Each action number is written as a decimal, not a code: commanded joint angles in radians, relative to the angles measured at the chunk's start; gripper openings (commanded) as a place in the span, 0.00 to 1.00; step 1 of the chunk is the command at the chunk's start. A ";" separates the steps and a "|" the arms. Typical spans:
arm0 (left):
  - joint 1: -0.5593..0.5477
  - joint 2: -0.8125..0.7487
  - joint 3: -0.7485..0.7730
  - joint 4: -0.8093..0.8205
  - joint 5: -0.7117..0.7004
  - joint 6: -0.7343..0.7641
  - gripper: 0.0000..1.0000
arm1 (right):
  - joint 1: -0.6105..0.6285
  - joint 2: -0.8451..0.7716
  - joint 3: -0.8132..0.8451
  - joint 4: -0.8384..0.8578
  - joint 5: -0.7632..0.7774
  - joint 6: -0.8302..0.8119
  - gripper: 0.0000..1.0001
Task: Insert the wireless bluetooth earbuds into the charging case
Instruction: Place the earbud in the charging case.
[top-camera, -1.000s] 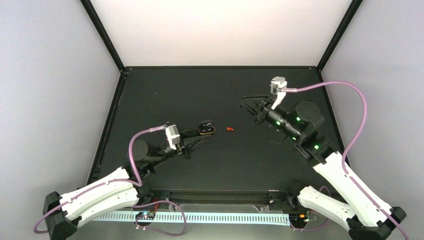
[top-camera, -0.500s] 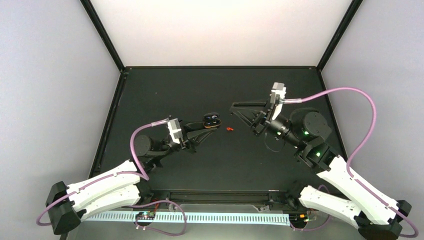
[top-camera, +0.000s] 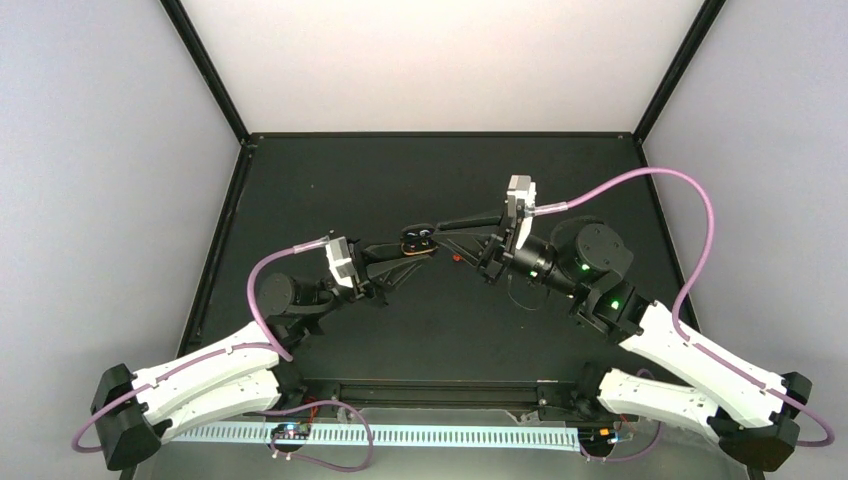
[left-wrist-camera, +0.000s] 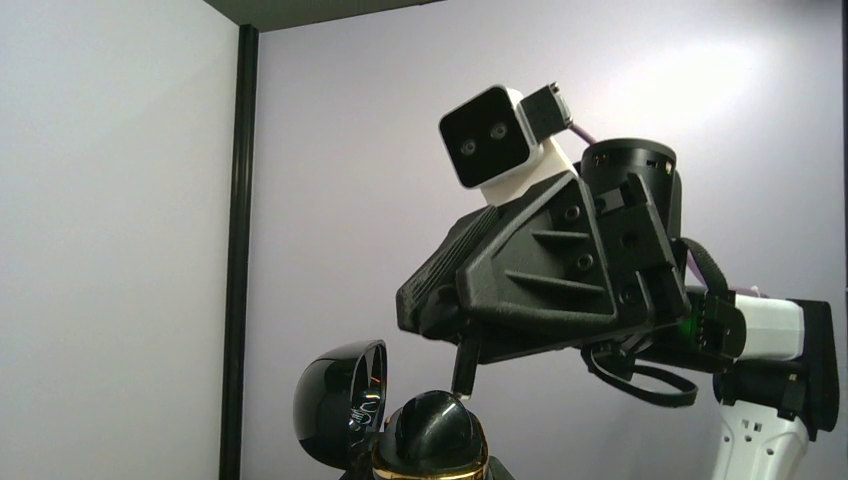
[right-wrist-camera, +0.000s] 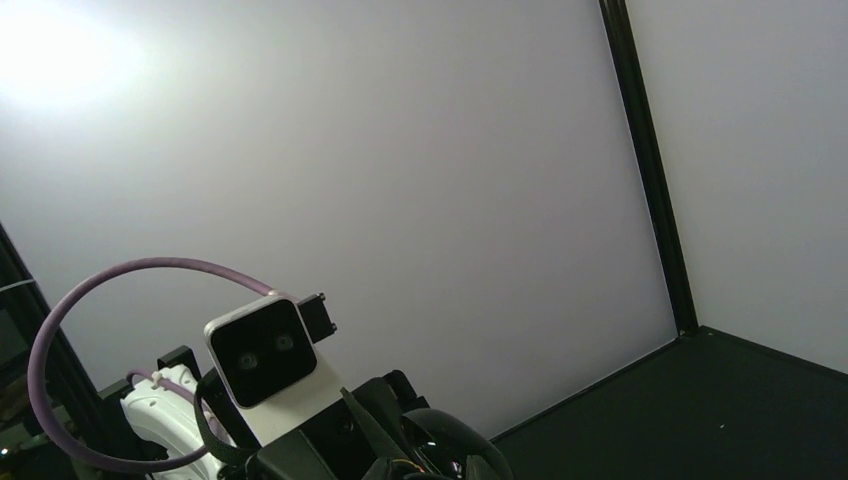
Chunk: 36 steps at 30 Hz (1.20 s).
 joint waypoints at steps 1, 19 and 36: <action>-0.001 -0.021 0.006 0.073 0.023 -0.024 0.02 | 0.014 0.001 0.031 0.037 0.021 -0.014 0.15; -0.001 -0.043 -0.008 0.063 0.033 -0.036 0.02 | 0.052 0.048 0.071 0.046 0.049 -0.025 0.16; -0.001 -0.062 -0.009 0.059 0.031 -0.034 0.01 | 0.066 0.067 0.079 0.007 0.065 -0.034 0.16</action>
